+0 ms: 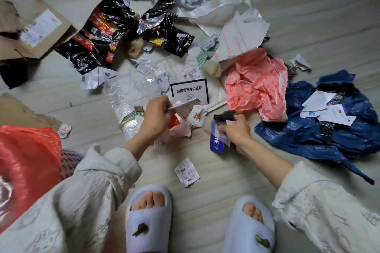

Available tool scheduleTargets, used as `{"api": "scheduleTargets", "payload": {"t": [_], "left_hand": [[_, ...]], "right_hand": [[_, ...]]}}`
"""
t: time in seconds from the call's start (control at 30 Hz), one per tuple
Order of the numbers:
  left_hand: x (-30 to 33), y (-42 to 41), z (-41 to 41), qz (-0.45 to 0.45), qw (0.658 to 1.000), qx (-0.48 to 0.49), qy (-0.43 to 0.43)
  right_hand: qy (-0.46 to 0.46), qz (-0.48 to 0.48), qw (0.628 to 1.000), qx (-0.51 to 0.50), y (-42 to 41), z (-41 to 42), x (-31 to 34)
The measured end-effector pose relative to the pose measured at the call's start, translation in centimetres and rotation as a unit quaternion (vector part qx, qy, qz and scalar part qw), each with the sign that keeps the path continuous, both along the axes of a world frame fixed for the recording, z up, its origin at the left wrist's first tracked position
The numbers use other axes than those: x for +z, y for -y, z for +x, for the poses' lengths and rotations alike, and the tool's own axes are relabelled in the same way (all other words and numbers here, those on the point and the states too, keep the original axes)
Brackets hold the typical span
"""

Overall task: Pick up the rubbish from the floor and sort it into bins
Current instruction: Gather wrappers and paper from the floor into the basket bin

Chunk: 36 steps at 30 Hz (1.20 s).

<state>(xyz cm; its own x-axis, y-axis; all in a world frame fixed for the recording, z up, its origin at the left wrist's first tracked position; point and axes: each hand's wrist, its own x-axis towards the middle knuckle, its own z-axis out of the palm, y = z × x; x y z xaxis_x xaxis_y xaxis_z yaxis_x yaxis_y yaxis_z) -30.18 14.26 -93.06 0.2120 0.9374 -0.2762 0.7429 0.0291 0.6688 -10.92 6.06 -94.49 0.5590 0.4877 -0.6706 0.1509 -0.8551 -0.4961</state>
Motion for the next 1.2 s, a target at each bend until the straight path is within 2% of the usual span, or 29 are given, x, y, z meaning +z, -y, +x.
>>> {"api": "scheduleTargets", "payload": {"t": [0.1,0.27,0.37,0.53,0.7,0.77,0.87,0.93,1.03,1.13,1.2], "left_hand": [[3.5,-0.3,-0.4,-0.012,0.998,0.053,0.031],[12.0,-0.8,-3.0,0.043,0.992,0.089,0.085],[17.7,-0.5,-6.7,0.081,0.978,0.136,0.133],[24.3,0.9,-15.5,0.147,0.952,0.228,0.143],[25.3,4.3,-25.6,0.126,0.937,0.305,0.119],[24.8,6.1,-28.6,0.136,0.923,0.353,0.069],[23.8,7.9,-32.7,0.213,0.879,0.425,0.025],[22.5,8.2,-34.5,0.247,0.868,0.429,0.023],[19.5,8.4,-35.1,0.233,0.888,0.397,0.002],[15.6,8.9,-35.7,0.112,0.945,0.302,-0.055],[14.1,9.3,-36.4,0.034,0.967,0.244,-0.071]], "right_hand": [[-0.033,0.051,0.998,0.023,-0.6,0.0,4.2],[-0.125,0.134,0.982,0.05,-2.5,-3.1,13.8],[-0.148,0.17,0.967,0.118,-3.9,-7.4,20.4],[-0.182,0.227,0.938,0.191,-5.0,-16.2,26.3],[-0.172,0.197,0.913,0.313,-3.7,-26.2,26.6],[-0.134,0.197,0.909,0.341,-3.1,-29.3,26.0],[-0.109,0.276,0.884,0.361,-3.9,-33.0,26.4],[-0.1,0.336,0.858,0.376,-5.4,-34.9,26.8],[-0.078,0.378,0.829,0.405,-7.2,-37.4,26.3],[-0.049,0.363,0.808,0.462,-8.2,-39.7,23.8],[-0.027,0.32,0.788,0.526,-8.2,-40.4,21.7]]}}
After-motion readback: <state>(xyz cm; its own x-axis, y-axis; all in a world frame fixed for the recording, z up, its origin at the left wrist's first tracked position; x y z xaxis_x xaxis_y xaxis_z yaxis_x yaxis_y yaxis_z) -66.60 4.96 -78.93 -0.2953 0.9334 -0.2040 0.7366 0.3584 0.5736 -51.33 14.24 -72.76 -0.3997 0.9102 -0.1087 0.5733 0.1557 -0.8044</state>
